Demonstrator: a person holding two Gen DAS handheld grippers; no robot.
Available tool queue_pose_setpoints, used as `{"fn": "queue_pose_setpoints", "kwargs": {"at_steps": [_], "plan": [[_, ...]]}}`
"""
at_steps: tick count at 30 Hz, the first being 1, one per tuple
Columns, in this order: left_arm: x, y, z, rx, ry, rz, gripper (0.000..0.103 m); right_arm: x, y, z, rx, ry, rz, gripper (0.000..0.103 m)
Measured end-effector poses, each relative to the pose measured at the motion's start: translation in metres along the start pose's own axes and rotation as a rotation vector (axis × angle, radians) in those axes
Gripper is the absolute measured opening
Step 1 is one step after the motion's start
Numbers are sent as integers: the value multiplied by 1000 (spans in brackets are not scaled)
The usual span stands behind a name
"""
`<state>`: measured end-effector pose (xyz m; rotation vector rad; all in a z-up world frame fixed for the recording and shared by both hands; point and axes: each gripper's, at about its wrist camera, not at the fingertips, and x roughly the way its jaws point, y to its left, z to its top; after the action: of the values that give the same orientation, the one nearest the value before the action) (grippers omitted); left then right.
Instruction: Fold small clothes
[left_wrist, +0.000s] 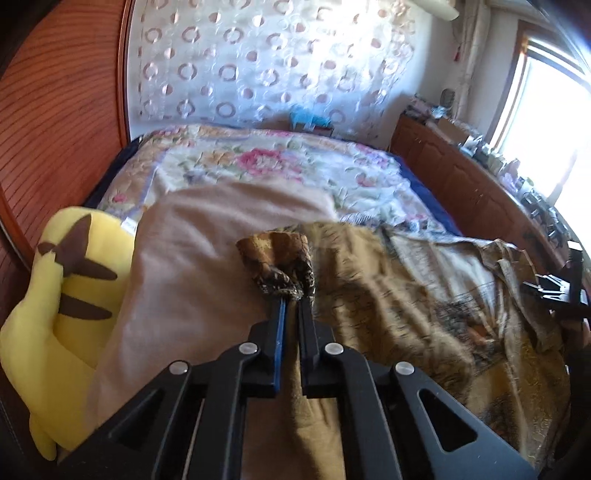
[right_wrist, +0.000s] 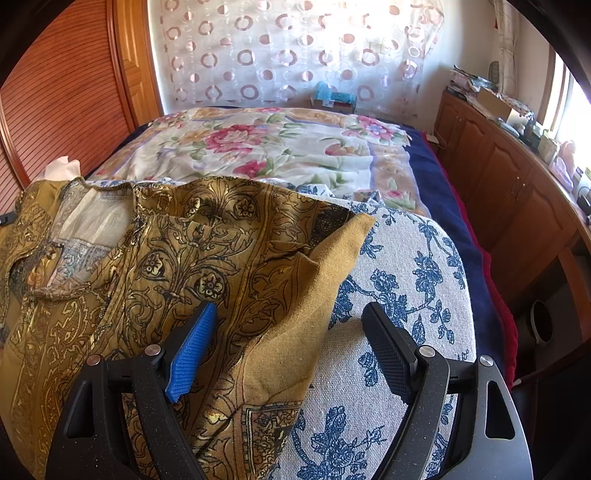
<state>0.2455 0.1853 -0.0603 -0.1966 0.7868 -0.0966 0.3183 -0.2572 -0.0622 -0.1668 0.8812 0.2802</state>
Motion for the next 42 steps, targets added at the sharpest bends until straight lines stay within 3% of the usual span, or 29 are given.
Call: {"fn": "queue_pose_setpoints", "kwargs": {"at_steps": [9, 10, 11, 14, 15, 17, 20, 31, 36, 42], "plan": [[-32, -28, 4, 70, -90, -42, 0, 0, 0, 0, 2, -2, 6, 82], [-35, -31, 3, 75, -97, -50, 0, -2, 1, 0, 1, -10, 18, 78], [-37, -36, 3, 79, -101, -60, 0, -3, 3, 0, -6, -17, 29, 61], [-45, -49, -2, 95, -112, -83, 0, -4, 11, 1, -36, -24, 40, 42], [-49, -53, -3, 98, -118, -88, 0, -5, 13, 1, -40, -29, 46, 26], [-59, -59, -5, 106, -133, -98, 0, -5, 17, 2, -55, -38, 61, 8], [-73, -63, -6, 108, -159, -106, 0, -11, 20, 5, -67, -51, 42, 5], [-126, -69, -32, 97, -246, -137, 0, -93, 24, 7, -69, -253, 72, 3], [-146, -67, -58, 85, -262, -138, 0, -133, 27, -15, -43, -323, 92, 3], [-173, -46, -97, 31, -275, -136, 0, -169, 35, -49, -39, -342, 81, 3]]}}
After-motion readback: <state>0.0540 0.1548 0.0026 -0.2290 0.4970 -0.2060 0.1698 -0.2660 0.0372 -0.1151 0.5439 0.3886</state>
